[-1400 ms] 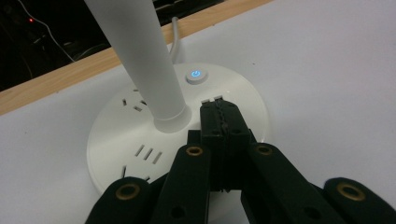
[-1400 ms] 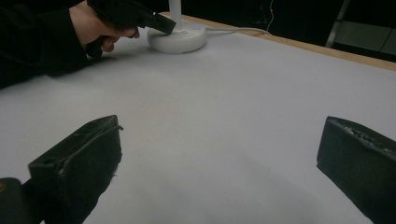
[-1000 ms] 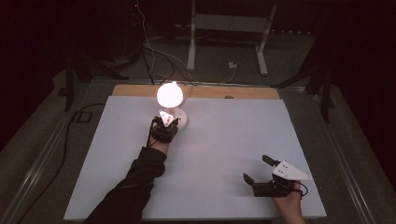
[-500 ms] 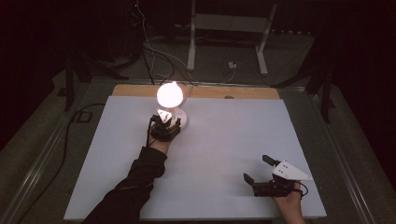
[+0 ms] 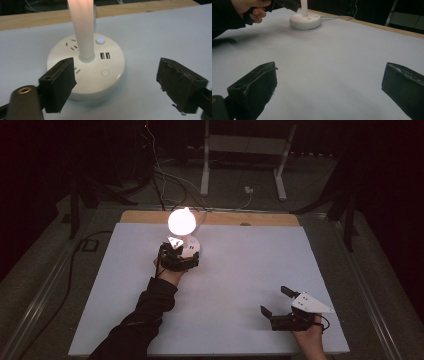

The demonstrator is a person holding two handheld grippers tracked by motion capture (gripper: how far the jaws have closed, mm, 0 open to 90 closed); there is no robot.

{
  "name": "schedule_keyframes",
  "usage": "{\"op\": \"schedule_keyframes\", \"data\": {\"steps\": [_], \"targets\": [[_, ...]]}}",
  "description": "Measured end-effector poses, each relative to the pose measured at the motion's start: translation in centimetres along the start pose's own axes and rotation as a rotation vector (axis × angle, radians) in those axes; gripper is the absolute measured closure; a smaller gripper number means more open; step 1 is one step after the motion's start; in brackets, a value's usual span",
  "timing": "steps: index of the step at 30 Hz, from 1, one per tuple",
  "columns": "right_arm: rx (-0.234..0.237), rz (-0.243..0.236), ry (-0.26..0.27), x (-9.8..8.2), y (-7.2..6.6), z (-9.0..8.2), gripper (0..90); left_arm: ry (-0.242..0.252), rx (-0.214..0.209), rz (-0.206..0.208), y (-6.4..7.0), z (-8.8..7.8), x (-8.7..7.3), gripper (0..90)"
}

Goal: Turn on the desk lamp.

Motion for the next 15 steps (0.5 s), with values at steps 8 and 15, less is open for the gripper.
{"op": "schedule_keyframes", "data": {"steps": [8, 15], "targets": [[-0.002, 0.003, 0.000, 0.0, 0.0, 0.0, 0.0, 0.003, -0.087, -0.021, 0.3, -0.7, 0.1, 3.0], [-0.002, 0.005, 0.002, 0.0, 0.0, 0.0, 0.0, -0.001, -0.149, -0.020, 0.6, -1.4, 0.1, 1.1]]}}
Point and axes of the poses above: each handheld gripper's, and its own axes: z roughly forward along the jaws, x roughly out of its top, y roughly to its right, the point moved 6 cm from there along z, roughly forward along the jaws, and after that the axes turned 12 degrees about -x, right-handed, at the moved point
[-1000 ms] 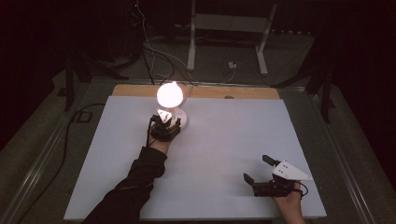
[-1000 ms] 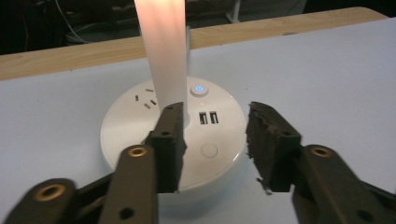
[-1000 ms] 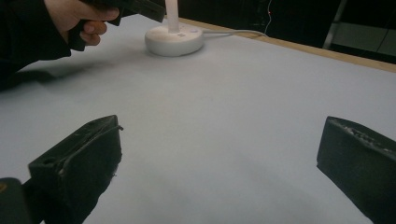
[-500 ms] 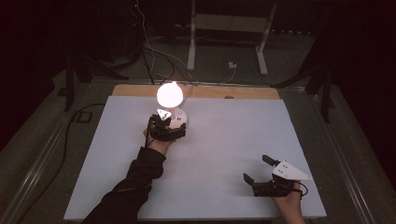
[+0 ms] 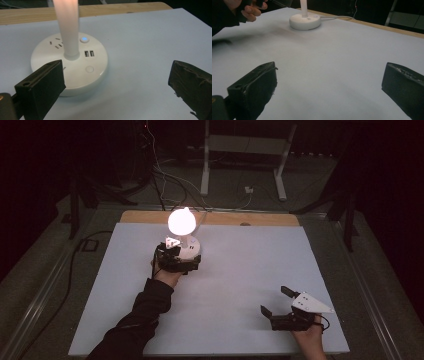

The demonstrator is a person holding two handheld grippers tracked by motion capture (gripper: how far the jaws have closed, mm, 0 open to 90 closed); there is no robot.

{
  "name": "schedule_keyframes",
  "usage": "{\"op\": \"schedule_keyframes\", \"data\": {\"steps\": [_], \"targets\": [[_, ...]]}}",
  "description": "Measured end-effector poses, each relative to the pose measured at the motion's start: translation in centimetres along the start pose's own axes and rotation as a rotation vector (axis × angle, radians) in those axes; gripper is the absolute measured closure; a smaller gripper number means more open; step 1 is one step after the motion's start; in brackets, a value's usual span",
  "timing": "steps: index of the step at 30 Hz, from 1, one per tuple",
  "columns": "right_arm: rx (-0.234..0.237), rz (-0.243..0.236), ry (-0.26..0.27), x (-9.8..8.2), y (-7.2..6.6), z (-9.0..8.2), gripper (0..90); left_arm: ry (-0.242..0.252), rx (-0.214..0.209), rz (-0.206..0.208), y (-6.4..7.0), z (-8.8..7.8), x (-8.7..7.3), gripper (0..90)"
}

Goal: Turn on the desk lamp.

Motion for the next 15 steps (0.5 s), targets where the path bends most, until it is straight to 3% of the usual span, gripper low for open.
{"op": "schedule_keyframes", "data": {"steps": [7, 15], "targets": [[0.000, 0.000, 0.002, 0.0, 0.0, 0.0, 0.0, -0.003, -0.048, 0.013, 0.4, -1.0, 0.2, 0.4], [-0.001, 0.006, 0.002, 0.0, 0.1, 0.0, 0.0, -0.012, -0.130, 0.037, 1.0, -2.4, 0.2, 0.4]]}}
Point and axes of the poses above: each handheld gripper's, and its own axes: z roughly forward along the jaws, x roughly out of its top, y roughly to its right, the point moved 6 cm from there along z, roughly forward along the jaws, and after that the axes turned 12 degrees about -x, right-handed, at the moved point
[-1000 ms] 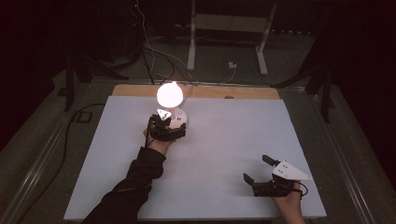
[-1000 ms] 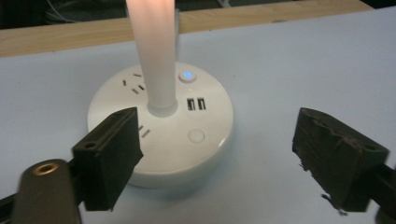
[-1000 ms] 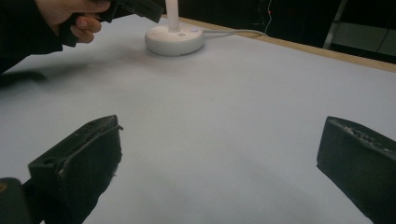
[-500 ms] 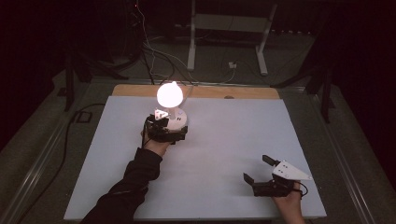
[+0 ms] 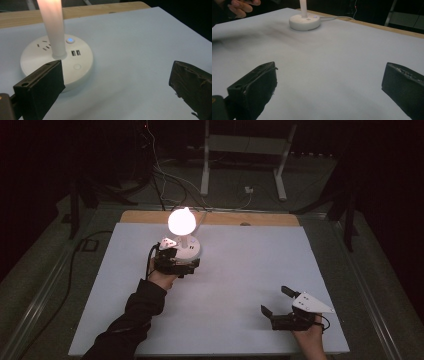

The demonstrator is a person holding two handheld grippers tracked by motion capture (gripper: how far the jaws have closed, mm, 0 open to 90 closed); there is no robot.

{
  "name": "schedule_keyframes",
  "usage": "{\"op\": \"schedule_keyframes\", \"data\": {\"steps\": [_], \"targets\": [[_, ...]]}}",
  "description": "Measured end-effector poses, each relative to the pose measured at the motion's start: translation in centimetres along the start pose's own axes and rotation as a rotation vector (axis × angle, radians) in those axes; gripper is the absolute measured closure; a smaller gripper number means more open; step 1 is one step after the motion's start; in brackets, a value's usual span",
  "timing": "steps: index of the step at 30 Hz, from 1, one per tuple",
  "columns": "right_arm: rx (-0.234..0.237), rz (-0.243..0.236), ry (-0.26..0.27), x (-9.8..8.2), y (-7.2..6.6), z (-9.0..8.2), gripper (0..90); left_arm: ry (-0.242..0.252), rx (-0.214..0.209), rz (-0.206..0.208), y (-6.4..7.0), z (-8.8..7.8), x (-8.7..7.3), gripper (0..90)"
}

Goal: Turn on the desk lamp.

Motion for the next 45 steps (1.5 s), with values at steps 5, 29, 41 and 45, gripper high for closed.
{"op": "schedule_keyframes", "data": {"steps": [5, 29, 41, 45], "targets": [[-0.001, 0.001, -0.001, 0.0, 0.0, 0.0, 0.0, -0.003, -0.045, 0.013, 0.4, -0.8, -0.3, 0.4], [0.001, -0.006, -0.002, 0.1, -0.1, 0.0, 0.0, -0.064, -0.149, 0.067, 1.2, -5.2, -4.0, 0.4], [0.002, -0.003, -0.007, 0.0, -0.2, 0.0, 0.0, -0.091, -0.153, 0.077, 1.1, -7.5, -6.5, 0.4], [0.004, -0.002, -0.009, 0.0, -0.2, 0.1, 0.0, -0.103, -0.149, 0.073, 0.9, -8.3, -7.6, 0.4]]}}
Point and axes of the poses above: each handheld gripper's, and its own axes: z roughly forward along the jaws, x roughly out of its top, y roughly to its right, the point moved 6 cm from there along z, roughly forward along the jaws, and after that the axes turned 12 degrees about -x, right-handed, at the moved point
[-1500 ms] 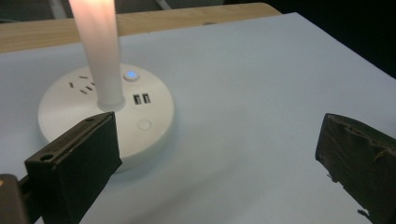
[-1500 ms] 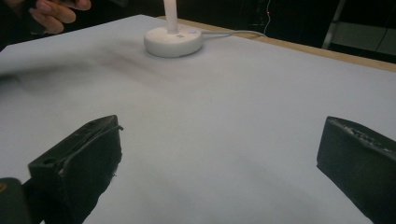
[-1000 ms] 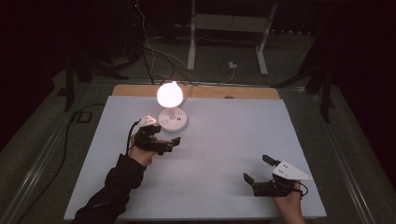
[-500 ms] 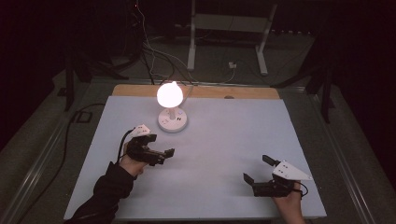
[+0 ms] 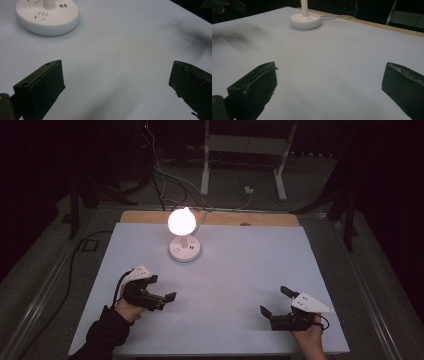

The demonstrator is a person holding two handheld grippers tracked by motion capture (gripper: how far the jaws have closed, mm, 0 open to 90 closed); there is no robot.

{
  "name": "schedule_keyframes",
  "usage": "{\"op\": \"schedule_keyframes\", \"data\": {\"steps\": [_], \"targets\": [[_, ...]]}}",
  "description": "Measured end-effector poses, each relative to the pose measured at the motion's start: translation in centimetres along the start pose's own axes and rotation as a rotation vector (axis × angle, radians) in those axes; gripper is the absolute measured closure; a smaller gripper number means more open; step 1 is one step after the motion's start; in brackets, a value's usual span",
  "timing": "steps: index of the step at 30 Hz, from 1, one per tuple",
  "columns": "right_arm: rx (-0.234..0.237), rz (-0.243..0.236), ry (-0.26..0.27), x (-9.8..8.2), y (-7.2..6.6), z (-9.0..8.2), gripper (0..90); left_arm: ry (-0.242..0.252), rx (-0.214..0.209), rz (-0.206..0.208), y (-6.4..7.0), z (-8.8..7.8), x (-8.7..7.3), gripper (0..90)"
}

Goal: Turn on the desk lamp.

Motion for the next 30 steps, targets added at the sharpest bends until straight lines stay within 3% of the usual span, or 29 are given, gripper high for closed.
{"op": "schedule_keyframes", "data": {"steps": [24, 26, 30], "targets": [[0.006, 0.007, -0.011, -0.2, 0.0, 0.2, 0.0, -0.082, -0.008, -0.014, -0.7, -2.5, -5.8, 0.4], [0.005, 0.004, -0.009, -0.1, 0.0, 0.2, 0.0, -0.075, -0.013, -0.007, -0.6, -2.6, -5.9, 0.5], [0.007, 0.005, -0.014, -0.2, -0.1, 0.2, 0.0, -0.119, -0.014, 0.029, -0.6, -2.2, -6.4, 0.4]]}}
Point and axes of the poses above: each handheld gripper's, and its own axes: z roughly forward along the jaws, x roughly out of its top, y roughly to its right, the point moved 6 cm from there along z, roughly forward along the jaws, and after that the axes turned 12 degrees about -x, right-handed, at the moved point
